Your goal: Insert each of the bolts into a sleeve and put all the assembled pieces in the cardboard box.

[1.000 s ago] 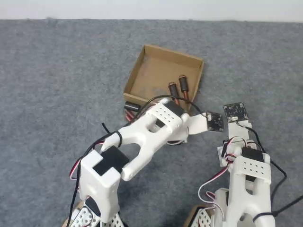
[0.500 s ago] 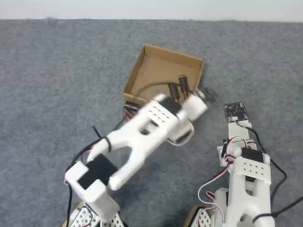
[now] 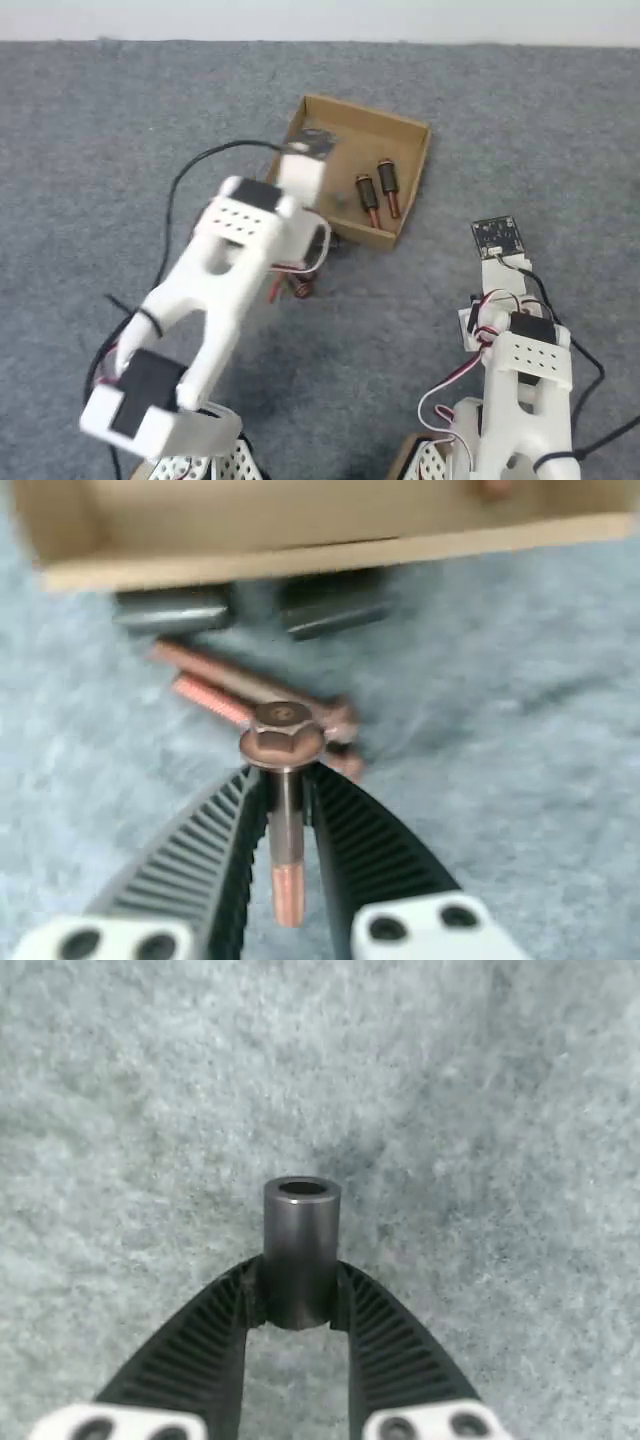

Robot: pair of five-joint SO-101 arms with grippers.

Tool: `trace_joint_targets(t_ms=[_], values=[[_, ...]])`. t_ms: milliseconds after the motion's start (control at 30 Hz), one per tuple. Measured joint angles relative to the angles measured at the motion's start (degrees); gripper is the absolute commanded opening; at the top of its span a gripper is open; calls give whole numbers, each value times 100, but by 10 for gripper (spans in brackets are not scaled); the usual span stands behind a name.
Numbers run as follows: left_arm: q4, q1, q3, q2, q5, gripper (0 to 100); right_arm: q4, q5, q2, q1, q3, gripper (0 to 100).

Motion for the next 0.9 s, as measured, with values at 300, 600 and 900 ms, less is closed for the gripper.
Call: trace_joint_targets(t_ms=[300,600,900], values=[[-1240,-905,2048,-1371,378,13,0,0,0,0,0,7],[-1662,-1442,3323,-2620,457,129,9,0,0,0,0,7],[-1934,-1811,3314,-1987,457,72,9,0,0,0,0,7]])
